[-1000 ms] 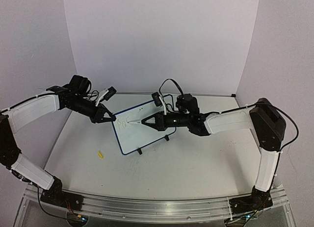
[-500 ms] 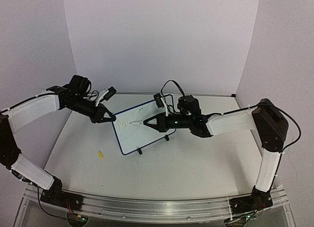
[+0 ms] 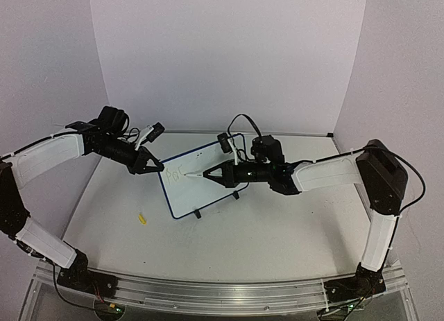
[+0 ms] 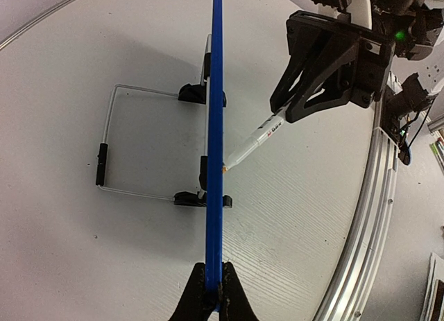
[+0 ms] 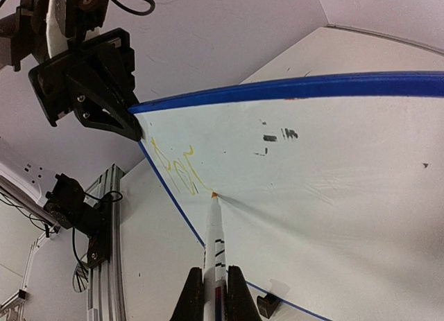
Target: Write a sentence on the whiteboard
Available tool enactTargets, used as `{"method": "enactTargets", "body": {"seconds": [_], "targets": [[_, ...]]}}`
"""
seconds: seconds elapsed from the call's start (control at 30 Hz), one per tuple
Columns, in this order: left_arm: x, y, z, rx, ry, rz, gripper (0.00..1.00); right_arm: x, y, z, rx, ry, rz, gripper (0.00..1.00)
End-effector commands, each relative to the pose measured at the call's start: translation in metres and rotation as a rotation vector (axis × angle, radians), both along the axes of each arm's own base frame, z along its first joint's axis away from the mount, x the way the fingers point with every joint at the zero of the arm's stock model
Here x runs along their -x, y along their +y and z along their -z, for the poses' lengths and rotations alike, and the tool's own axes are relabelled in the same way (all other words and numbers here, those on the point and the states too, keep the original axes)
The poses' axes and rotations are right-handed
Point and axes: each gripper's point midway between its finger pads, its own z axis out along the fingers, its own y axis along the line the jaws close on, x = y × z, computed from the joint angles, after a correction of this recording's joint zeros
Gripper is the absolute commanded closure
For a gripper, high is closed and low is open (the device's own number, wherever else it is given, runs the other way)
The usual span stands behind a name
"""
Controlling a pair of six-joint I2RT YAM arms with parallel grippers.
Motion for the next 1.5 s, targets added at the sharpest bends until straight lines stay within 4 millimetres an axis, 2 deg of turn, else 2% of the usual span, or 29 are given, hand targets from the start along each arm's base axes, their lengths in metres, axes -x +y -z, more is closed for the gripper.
{"method": "enactTargets", "body": {"seconds": [0.0,0.53,0.63,0.87,0.97,1.03,1.17,1.47], "targets": [[0.003,-0.005,-0.010,0.015,0.001,0.024,1.00,-0.016,0.001,0.006,0.017,-0.014,0.047,1.00],[0.002,-0.005,-0.010,0.015,0.000,0.023,1.00,-0.011,0.012,-0.005,-0.015,-0.021,-0.002,1.00],[0.002,-0.005,-0.009,0.014,0.002,0.024,1.00,-0.004,0.012,-0.018,-0.057,-0.022,-0.028,1.00],[0.003,-0.005,-0.009,0.015,0.001,0.025,1.00,0.015,0.001,-0.066,-0.169,-0.062,-0.065,1.00],[0.003,-0.005,-0.010,0.016,-0.001,0.024,1.00,0.018,-0.005,-0.075,-0.180,-0.071,-0.067,1.00],[0.003,-0.005,-0.011,0.016,-0.002,0.025,1.00,0.017,-0.007,-0.072,-0.175,-0.071,-0.055,1.00],[0.003,-0.005,-0.011,0.016,-0.003,0.025,1.00,0.003,-0.010,-0.053,-0.146,-0.041,-0.007,1.00],[0.002,-0.005,-0.010,0.015,0.002,0.023,1.00,-0.009,-0.004,-0.026,-0.084,-0.023,0.013,1.00]]}}
